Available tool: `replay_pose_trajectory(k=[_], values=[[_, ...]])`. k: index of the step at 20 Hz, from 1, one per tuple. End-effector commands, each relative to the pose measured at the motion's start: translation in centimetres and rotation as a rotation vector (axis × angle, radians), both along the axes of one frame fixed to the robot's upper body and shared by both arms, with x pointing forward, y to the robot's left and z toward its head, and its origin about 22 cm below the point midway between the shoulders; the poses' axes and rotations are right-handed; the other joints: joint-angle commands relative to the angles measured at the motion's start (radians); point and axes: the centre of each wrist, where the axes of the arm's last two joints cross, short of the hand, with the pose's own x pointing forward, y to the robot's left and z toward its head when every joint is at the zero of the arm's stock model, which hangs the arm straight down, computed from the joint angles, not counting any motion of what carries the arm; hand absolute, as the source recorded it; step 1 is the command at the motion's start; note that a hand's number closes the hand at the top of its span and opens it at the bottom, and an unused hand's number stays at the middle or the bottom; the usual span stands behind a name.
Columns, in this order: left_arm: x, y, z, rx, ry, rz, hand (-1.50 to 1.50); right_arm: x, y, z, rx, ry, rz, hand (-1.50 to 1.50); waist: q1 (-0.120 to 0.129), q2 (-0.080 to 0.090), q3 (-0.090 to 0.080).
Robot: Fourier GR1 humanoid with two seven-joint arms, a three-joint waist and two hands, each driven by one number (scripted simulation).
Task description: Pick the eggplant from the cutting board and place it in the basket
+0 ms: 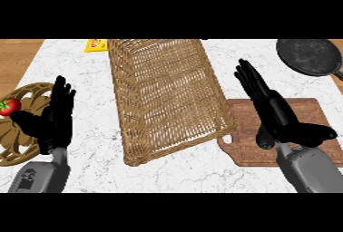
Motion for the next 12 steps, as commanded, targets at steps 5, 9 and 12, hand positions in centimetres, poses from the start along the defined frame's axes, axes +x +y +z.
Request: replay_pose_trajectory(k=[5,9,12], values=[[-0.5,3.5,1.2,0.159,0.020,0.008,0.00,-3.5,-15.6,-4.9,-0.118,0.367,-0.834,1.50,-0.064,0.023,-0.029],[0.3,3.3,2.1,0.162,0.068,-0.132,0.00,-2.0,-13.6,-6.3,-0.058,0.182,-1.052,1.50,0.017,0.028,-0.029],[-0.2,2.6,1.6,0.162,0.067,-0.152,0.00,-0.7,-13.5,-6.7,-0.138,0.277,-1.300,-1.50,0.045,0.030,-0.033]])
